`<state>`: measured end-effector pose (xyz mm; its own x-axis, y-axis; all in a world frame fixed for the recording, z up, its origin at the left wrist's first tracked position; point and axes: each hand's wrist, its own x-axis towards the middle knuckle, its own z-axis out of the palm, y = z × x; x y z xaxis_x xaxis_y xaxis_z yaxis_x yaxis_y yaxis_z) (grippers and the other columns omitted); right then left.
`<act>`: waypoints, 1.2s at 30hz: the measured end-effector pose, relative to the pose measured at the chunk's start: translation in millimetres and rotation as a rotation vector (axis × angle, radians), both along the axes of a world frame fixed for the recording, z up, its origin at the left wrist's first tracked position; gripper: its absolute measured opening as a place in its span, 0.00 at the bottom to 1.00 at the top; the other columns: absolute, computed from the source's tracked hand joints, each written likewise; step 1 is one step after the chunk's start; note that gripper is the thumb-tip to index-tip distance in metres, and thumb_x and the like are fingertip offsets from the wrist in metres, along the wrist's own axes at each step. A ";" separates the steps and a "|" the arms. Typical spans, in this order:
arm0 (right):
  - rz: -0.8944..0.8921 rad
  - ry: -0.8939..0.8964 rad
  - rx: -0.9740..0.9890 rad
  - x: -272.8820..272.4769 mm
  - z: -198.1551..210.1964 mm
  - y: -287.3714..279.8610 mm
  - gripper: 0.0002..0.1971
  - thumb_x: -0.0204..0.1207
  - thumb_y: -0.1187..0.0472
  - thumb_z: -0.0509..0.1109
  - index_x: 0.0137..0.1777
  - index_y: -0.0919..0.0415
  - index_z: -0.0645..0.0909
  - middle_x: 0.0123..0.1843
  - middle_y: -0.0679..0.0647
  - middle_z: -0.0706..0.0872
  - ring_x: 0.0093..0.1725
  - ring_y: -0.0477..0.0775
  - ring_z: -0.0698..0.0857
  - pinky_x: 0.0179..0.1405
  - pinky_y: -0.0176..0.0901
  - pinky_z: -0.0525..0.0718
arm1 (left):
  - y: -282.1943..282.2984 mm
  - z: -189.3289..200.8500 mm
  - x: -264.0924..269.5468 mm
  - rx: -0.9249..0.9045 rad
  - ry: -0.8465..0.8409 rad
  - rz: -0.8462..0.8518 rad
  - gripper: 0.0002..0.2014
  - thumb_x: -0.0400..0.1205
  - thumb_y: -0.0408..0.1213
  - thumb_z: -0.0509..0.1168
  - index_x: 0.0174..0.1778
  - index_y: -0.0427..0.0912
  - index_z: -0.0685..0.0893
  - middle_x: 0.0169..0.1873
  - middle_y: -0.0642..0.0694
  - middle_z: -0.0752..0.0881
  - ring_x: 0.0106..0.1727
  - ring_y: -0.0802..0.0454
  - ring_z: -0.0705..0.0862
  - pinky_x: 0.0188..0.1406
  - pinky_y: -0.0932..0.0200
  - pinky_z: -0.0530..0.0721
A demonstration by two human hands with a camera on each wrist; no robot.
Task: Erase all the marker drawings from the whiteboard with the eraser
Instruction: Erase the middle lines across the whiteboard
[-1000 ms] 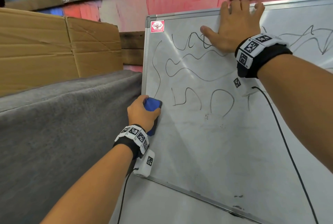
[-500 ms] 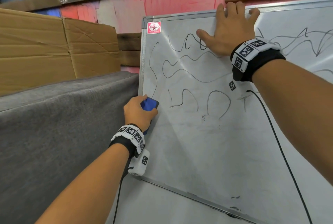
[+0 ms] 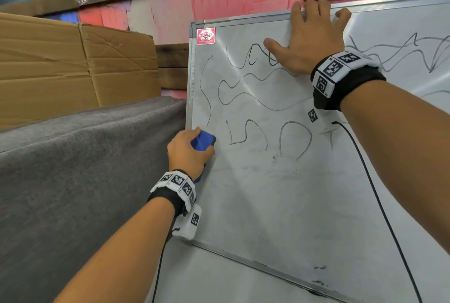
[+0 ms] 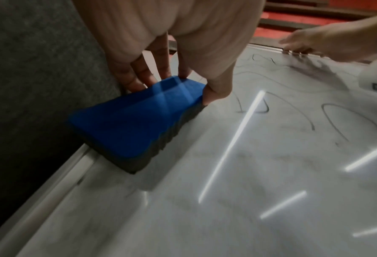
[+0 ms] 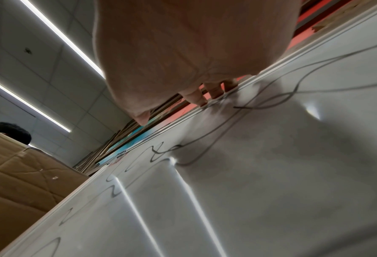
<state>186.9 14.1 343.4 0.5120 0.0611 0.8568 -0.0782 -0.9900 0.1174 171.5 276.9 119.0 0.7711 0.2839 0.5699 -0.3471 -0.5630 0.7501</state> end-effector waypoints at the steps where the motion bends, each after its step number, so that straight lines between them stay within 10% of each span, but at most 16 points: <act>1: 0.001 0.004 0.003 0.3 -0.2 0.0 0.52 0.71 0.22 0.44 0.82 0.63 0.62 0.75 0.64 0.72 0.77 0.66 0.66 0.72 0.74 0.60 | -0.6 -5.6 -1.3 0.012 0.006 0.000 0.32 0.72 0.40 0.82 0.72 0.40 0.82 0.66 0.44 0.84 0.67 0.46 0.82 0.75 0.46 0.79; 18: -0.005 0.041 0.009 -3.6 -1.1 2.1 0.52 0.71 0.22 0.44 0.85 0.62 0.59 0.80 0.63 0.67 0.82 0.66 0.61 0.74 0.76 0.59 | -14.7 -6.4 -5.5 0.067 0.077 0.015 0.33 0.71 0.50 0.81 0.71 0.44 0.82 0.64 0.47 0.84 0.65 0.47 0.83 0.73 0.52 0.79; 24: -0.008 0.050 0.011 -4.3 -1.1 0.5 0.52 0.72 0.22 0.44 0.86 0.62 0.57 0.81 0.63 0.66 0.82 0.65 0.60 0.74 0.76 0.58 | -60.9 -1.9 -20.0 0.130 0.019 -0.022 0.29 0.72 0.50 0.80 0.67 0.44 0.83 0.58 0.49 0.82 0.54 0.55 0.78 0.56 0.62 0.76; 36: -0.005 0.061 0.005 -4.8 -0.9 -1.9 0.52 0.72 0.22 0.44 0.86 0.61 0.57 0.81 0.62 0.66 0.82 0.65 0.60 0.74 0.77 0.58 | -57.9 15.4 -10.6 0.078 -0.046 -0.033 0.31 0.73 0.47 0.80 0.71 0.43 0.82 0.64 0.47 0.83 0.63 0.51 0.82 0.64 0.60 0.79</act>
